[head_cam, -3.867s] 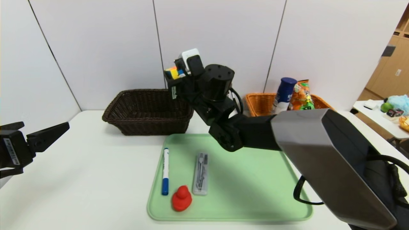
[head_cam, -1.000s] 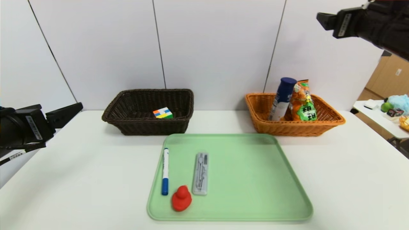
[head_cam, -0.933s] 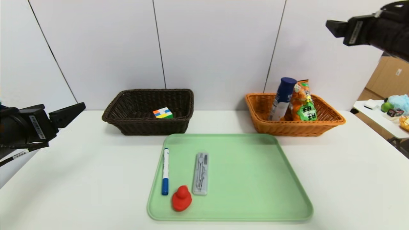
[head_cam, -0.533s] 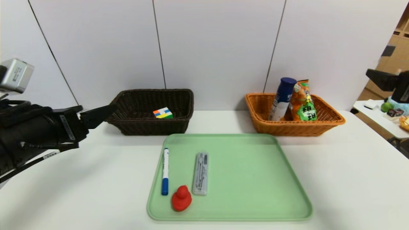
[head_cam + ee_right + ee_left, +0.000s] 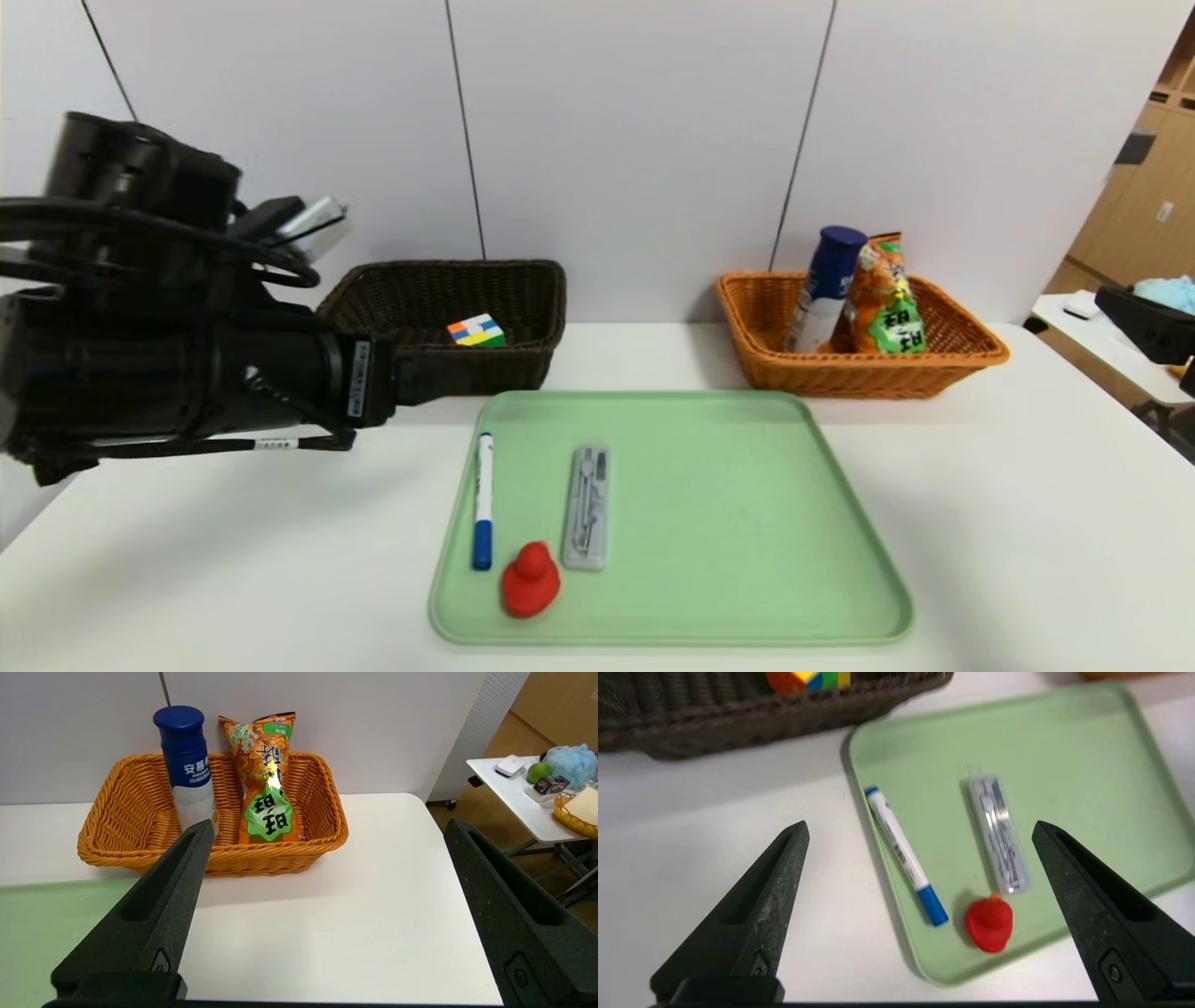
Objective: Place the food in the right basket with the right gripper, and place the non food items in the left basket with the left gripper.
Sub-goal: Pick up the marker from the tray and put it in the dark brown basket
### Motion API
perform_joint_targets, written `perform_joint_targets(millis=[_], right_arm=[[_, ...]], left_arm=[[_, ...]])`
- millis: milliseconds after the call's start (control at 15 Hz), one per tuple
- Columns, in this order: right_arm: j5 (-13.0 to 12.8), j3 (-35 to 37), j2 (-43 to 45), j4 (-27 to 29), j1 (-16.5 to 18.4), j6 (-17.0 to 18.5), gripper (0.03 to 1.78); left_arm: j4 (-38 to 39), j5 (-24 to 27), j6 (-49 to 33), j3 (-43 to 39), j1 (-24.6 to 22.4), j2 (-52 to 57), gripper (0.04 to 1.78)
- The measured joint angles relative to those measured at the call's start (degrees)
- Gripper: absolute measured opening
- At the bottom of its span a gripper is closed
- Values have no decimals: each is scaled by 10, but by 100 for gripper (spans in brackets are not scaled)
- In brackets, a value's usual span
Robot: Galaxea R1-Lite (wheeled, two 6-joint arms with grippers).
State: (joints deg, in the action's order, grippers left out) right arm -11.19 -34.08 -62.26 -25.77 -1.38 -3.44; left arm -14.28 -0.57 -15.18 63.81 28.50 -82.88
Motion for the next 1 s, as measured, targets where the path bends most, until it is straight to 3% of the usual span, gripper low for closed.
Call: perform_joint_targets(millis=[200,467,1000], right_arm=[[-1,10,5,-1,0,-1,169],[-1,14,10,-1,0,-3,169],[-1,20,11,0,0,-3,169]], left_arm=[[-77,-5,-54,57,30,-62,169],[-75,-39,-126,74,63,-121,169],[-47,-48,-180,55,74,-170,169]])
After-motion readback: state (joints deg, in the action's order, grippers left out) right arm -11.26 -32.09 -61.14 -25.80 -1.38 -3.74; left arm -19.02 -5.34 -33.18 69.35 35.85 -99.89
